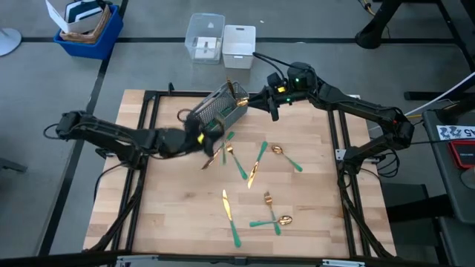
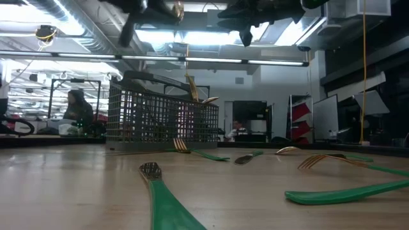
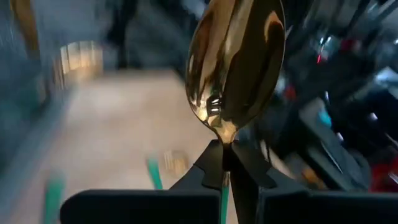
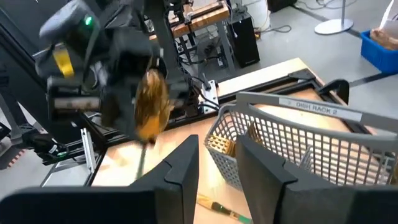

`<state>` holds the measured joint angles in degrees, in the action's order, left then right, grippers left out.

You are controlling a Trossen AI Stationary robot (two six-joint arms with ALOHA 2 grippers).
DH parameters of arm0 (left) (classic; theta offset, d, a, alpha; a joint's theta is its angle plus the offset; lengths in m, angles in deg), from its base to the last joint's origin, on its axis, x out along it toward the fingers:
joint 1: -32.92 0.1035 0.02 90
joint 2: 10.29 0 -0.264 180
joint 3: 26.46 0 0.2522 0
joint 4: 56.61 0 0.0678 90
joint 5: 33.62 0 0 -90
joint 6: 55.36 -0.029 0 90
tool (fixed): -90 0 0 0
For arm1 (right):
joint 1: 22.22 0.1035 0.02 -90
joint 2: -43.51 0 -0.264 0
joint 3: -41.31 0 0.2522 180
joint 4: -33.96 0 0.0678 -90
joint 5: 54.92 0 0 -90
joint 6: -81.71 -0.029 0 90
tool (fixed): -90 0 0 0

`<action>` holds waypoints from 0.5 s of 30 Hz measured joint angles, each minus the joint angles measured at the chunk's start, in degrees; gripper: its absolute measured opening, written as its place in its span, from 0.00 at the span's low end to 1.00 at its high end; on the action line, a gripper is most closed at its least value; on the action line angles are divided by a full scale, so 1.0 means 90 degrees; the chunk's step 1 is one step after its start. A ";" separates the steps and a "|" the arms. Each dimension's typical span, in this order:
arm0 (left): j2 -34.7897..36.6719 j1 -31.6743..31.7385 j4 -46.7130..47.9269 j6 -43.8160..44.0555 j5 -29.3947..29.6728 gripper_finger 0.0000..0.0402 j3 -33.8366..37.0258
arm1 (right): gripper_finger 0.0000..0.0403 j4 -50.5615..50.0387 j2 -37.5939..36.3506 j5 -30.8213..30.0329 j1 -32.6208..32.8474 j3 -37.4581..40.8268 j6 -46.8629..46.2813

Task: Sort silverware
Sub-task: Put the middle left green-gold spoon into the silverware basket

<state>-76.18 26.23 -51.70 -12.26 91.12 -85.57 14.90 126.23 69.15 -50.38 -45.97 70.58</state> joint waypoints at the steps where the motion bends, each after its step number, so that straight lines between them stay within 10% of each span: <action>1: -0.0055 0.0194 -0.0435 -0.0444 0.0040 0.01 0.0000 | 0.27 0.0027 0.0000 0.0000 0.0000 0.0000 0.0006; 15: -0.0910 0.2684 -0.1785 -0.3008 0.0059 0.03 -0.0007 | 0.27 0.0228 0.0002 0.0000 0.0000 0.0000 0.0019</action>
<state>-84.37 50.39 -67.76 -39.33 91.66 -85.63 16.95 126.25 69.15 -50.38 -45.97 70.75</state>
